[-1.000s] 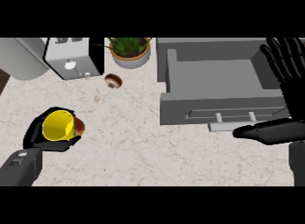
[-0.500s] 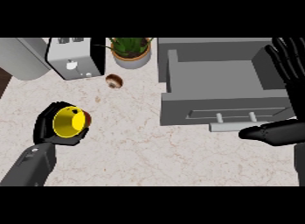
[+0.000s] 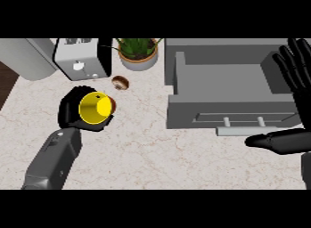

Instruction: Pick up the cup, place it into the drawer and close the drawer

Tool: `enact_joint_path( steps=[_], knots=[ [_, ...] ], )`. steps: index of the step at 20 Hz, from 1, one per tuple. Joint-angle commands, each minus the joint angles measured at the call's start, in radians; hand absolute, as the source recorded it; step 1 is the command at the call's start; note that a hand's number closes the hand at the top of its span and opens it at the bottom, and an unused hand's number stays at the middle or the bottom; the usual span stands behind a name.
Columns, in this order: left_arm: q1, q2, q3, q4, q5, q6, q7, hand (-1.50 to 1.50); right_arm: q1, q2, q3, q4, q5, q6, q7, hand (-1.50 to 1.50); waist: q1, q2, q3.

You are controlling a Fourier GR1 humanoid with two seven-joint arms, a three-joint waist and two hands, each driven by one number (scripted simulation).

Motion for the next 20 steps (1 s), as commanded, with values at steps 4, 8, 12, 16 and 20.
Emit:
enact_joint_path(
  steps=[4,8,12,16,20],
  knots=[
    [-0.13,-0.118,-0.09,-0.21,-0.016,0.081,0.163,1.5,0.012,0.024,0.019,-0.03,0.038,-0.04,0.018,-1.5,0.02,-0.011,0.002],
    [-0.195,-0.131,-0.19,-0.299,0.029,0.107,0.3,1.5,0.01,-0.026,-0.04,-0.02,-0.02,0.001,0.031,-1.5,0.012,-0.012,0.002],
    [-0.299,-0.133,-0.227,-0.411,0.065,0.202,0.504,1.5,-0.048,-0.017,-0.035,0.058,0.006,-0.017,0.003,-1.5,0.019,-0.009,0.002],
    [-0.418,-0.133,-0.242,-0.416,0.051,0.274,0.611,1.5,-0.086,-0.022,-0.045,0.121,0.03,-0.027,-0.032,-1.5,0.011,-0.001,0.001],
    [-0.523,-0.133,-0.374,-0.326,0.112,0.438,0.674,1.5,0.036,0.0,-0.008,0.013,0.019,0.008,-0.048,-1.5,-0.021,0.0,0.001]
  ],
)
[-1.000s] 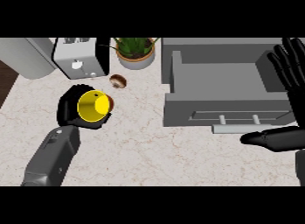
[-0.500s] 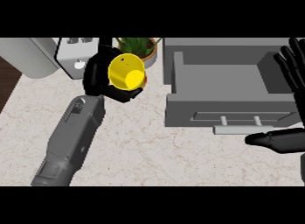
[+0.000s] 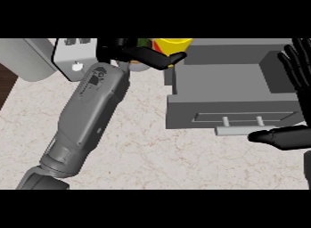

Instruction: Pick up the cup, place it into the drawer and close the drawer

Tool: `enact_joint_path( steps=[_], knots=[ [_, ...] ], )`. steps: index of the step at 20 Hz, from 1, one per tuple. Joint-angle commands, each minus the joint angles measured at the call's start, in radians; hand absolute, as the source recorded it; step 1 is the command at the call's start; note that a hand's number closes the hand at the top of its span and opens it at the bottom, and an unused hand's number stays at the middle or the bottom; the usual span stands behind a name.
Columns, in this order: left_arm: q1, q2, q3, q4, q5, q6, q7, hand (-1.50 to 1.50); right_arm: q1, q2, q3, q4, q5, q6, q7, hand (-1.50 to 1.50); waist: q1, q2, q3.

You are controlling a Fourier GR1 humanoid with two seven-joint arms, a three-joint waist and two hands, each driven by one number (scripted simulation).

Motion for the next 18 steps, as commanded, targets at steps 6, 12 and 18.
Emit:
enact_joint_path(
  steps=[6,12,18],
  knots=[
    [-0.288,-0.002,-0.108,0.267,0.074,0.205,0.213,1.5,-0.005,0.023,0.03,0.008,0.01,0.005,-0.032,-1.5,-0.046,0.014,0.001],
    [-0.306,-0.002,-0.226,0.428,0.148,0.214,0.18,1.5,-0.102,-0.013,0.018,0.045,-0.035,0.036,0.011,-1.5,-0.086,0.025,0.001],
    [-0.304,-0.002,-0.344,0.499,0.157,0.129,0.242,1.5,-0.122,0.004,0.044,0.067,-0.008,0.029,-0.011,-1.5,-0.134,0.038,0.002]
  ],
)
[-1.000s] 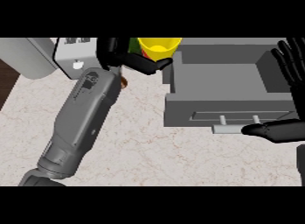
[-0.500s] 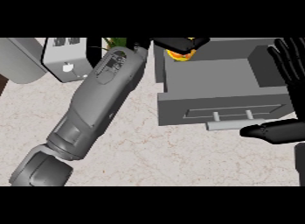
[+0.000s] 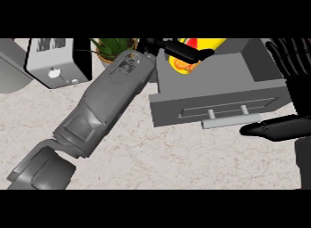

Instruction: Pick up the cup, place it into the drawer and close the drawer

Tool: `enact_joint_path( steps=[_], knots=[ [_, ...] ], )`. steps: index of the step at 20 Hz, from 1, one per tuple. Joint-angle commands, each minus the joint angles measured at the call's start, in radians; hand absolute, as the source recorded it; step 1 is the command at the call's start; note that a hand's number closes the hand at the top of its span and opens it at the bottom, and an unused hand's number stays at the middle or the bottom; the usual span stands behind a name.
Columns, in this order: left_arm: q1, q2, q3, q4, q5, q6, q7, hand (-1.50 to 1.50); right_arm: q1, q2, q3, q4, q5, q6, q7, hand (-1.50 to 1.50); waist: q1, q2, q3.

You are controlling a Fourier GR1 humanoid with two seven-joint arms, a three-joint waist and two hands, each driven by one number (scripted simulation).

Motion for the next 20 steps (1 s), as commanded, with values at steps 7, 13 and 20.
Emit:
enact_joint_path(
  steps=[7,13,20],
  knots=[
    [0.076,0.0,-0.135,0.022,0.069,-0.049,-0.04,-1.5,-0.055,0.014,0.042,0.035,-0.001,0.025,-0.015,-1.5,-0.065,0.02,-0.001],
    [0.104,0.0,-0.082,-0.036,0.197,-0.048,-0.129,-1.5,-0.067,0.027,0.105,0.021,-0.153,0.168,0.016,1.5,-0.089,0.023,-0.002],
    [0.067,0.0,-0.032,-0.094,0.331,-0.037,-0.218,-1.5,-0.03,-0.051,0.257,0.026,-0.198,0.383,0.09,1.5,-0.04,0.005,-0.003]
  ],
)
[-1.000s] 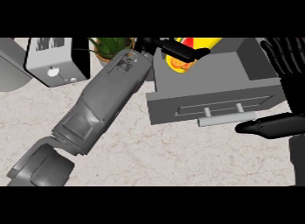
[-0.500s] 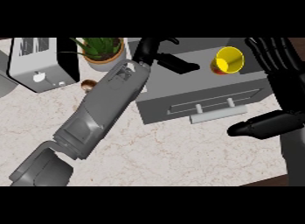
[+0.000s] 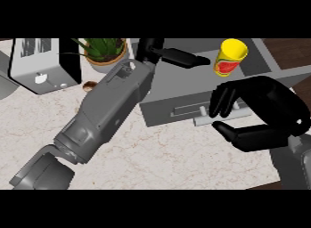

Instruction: Pick up the cup, place it into the drawer and close the drawer

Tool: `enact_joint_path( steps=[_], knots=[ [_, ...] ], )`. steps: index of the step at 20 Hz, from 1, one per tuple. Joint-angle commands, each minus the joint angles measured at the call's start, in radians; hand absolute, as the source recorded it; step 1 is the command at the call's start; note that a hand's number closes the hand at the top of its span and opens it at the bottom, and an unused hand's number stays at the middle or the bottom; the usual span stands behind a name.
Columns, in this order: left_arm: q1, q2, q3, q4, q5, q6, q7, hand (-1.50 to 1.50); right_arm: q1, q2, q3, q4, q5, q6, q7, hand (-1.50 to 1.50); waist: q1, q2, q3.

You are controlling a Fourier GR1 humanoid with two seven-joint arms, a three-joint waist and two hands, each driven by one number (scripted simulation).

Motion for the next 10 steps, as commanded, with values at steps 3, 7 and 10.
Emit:
enact_joint_path(
  steps=[3,7,10],
  knots=[
    [-0.022,0.0,0.021,-0.003,0.071,0.065,-0.072,-1.5,0.043,-0.153,0.091,-0.012,0.072,0.17,0.067,1.5,0.051,-0.018,0.0],
    [-0.002,0.0,0.006,0.032,0.088,0.068,-0.115,-1.5,0.082,-0.182,0.128,0.001,0.232,0.149,0.067,-1.5,0.093,-0.019,0.001],
    [0.037,0.0,0.024,0.012,0.121,0.066,-0.146,-1.5,0.078,-0.195,0.172,-0.041,0.453,0.079,0.013,-1.5,0.123,-0.026,0.001]
  ],
)
